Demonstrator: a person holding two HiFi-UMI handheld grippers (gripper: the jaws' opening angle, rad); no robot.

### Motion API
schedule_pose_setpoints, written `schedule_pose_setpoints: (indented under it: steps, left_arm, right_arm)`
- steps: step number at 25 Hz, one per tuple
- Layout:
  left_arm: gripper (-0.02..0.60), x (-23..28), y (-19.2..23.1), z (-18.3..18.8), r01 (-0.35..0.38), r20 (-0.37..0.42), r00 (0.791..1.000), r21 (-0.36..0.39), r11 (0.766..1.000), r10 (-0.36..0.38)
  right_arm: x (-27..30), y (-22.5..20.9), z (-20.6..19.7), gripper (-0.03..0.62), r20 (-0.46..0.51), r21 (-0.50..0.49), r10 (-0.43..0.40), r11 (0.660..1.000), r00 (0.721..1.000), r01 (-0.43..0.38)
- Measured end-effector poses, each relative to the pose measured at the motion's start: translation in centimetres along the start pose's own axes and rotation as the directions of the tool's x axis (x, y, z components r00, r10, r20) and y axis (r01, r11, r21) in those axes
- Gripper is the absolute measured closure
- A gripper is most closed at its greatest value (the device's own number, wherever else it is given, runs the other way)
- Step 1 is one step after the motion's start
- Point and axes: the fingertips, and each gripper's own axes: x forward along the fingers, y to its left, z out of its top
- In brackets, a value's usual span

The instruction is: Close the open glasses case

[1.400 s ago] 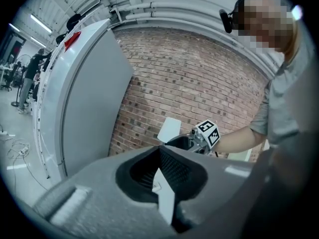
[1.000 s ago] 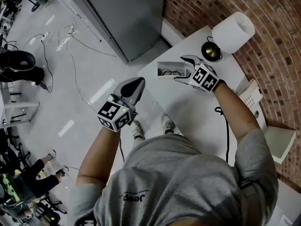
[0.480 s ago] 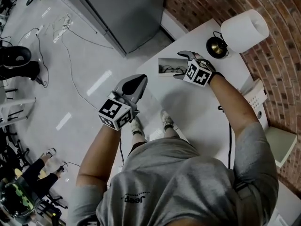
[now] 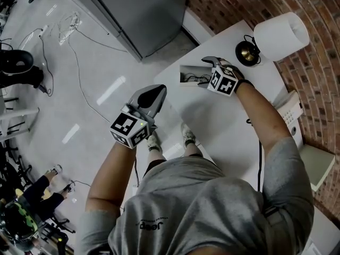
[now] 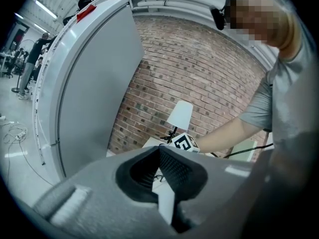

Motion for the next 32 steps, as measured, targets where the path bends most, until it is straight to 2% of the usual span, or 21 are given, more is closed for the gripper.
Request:
schedule_pose_setpoints:
  steps: [4, 7, 13, 18, 23, 24, 26, 32]
  left_arm:
    - [0.584, -0.2, 0.2, 0.1, -0.003, 0.003, 1.000, -0.003, 1.000, 0.003]
    - [0.584, -0.2, 0.0, 0.2, 0.002, 0.004, 1.000, 0.004, 1.000, -0.002]
    - [0.584, -0.1, -0.3, 0.4, 0.005, 0.006, 1.000, 0.022, 1.000, -0.005]
    - [0.584, -0.4, -0.6, 0.3, 0.002, 0.000, 1.000, 0.020, 1.000, -0.002]
    - [0.584, -0.6, -0.8, 0.3, 0.001, -0.004, 1.000, 0.023, 1.000, -0.001]
    - [0.584, -0.7, -0.9, 0.4, 0.001, -0.003, 1.000, 0.025, 1.000, -0.001]
    - [0.584, -0.9, -0.9, 0.6, 0.000, -0.002, 1.000, 0.029, 1.000, 0.000]
    - [0.584, -1.4, -1.3, 0.8, 0.000, 0.003, 1.000, 0.033, 0.999, 0.000]
  right_arm:
    - [0.1, 0.3, 0.2, 0.148, -0.004, -0.008, 0.013, 1.000, 1.000, -0.013]
    - [0.0, 0.9, 0.2, 0.197, -0.003, -0.018, 0.024, 1.000, 1.000, -0.024]
    - [-0.2, 1.4, 0.0, 0.246, 0.000, -0.033, -0.004, 0.999, 1.000, 0.004]
    - [-0.4, 1.8, 0.2, 0.270, -0.005, -0.049, -0.041, 0.998, 0.999, 0.041]
    - [-0.8, 2.2, 0.2, 0.322, -0.006, -0.076, -0.094, 0.993, 0.996, 0.094]
    - [-0.9, 2.2, 0.2, 0.342, -0.006, -0.085, -0.111, 0.990, 0.994, 0.110]
    - [-1.1, 2.2, 0.2, 0.430, -0.006, -0.103, -0.149, 0.984, 0.989, 0.148]
    - [-0.9, 2.5, 0.2, 0.440, -0.035, -0.117, -0.203, 0.973, 0.979, 0.197]
